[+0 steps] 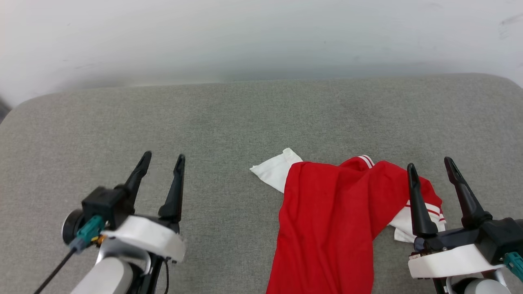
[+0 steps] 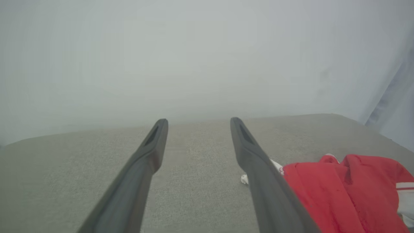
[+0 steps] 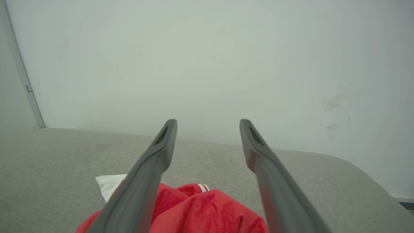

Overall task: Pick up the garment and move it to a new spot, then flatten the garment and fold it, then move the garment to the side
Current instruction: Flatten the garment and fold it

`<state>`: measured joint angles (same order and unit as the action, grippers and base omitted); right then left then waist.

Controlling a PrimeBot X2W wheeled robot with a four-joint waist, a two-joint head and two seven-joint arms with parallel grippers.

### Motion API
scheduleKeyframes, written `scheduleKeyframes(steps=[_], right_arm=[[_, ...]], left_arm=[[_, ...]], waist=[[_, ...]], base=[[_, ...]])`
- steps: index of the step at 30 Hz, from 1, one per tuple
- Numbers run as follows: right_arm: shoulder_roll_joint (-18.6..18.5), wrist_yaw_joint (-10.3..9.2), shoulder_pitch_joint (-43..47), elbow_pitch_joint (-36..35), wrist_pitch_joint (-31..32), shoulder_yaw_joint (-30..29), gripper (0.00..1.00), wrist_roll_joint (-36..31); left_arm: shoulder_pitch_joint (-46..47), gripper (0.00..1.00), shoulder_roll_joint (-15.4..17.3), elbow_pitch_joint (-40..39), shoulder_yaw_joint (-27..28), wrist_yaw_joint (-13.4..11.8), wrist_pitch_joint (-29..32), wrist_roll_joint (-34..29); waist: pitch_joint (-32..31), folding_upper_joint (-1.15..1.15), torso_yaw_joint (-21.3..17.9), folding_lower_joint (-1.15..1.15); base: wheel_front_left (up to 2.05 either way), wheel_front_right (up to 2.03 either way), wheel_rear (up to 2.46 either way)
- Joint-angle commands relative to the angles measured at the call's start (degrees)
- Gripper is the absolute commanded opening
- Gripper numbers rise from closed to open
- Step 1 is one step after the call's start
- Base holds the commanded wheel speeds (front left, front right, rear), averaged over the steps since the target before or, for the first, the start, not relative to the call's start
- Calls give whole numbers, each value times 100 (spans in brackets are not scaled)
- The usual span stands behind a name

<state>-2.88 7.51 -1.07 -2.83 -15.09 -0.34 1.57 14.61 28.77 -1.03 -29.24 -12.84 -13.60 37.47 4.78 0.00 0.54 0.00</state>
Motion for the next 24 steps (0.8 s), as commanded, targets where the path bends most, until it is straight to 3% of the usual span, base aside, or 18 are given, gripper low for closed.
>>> scheduleKeyframes(steps=[1, 4, 7, 13, 18, 24], right_arm=[[1, -4, 32, -17, -10, 12, 100, 51], [2, -4, 24, -28, -11, 3, 100, 73], [2, -4, 52, -48, -10, 1, 100, 107], [2, -4, -70, -73, -11, 23, 100, 69], [2, -4, -185, -124, -10, 1, 100, 7], [3, -4, -292, -191, -10, -127, 100, 24]], left_arm=[[-168, 100, 10, -12, 50, -43, -62, -48], [-562, 100, -145, -37, 235, -119, -132, 31], [-976, 100, -254, -6, 358, -163, -169, -345], [-810, 100, -231, 46, 334, 178, -101, -529], [78, 100, 96, 22, -55, 746, 889, -635], [1516, 100, 254, 73, -432, 1589, 2922, -15]], waist=[[12, 0, -23, 0], [32, 0, -44, 0], [95, 0, -29, 0], [288, 0, -69, 0], [624, 0, -189, 0], [1072, 0, -330, 0]], base=[[0, 0, 0], [0, 0, 0], [0, 0, 0], [0, 0, 0], [0, 0, 0], [0, 0, 0]])
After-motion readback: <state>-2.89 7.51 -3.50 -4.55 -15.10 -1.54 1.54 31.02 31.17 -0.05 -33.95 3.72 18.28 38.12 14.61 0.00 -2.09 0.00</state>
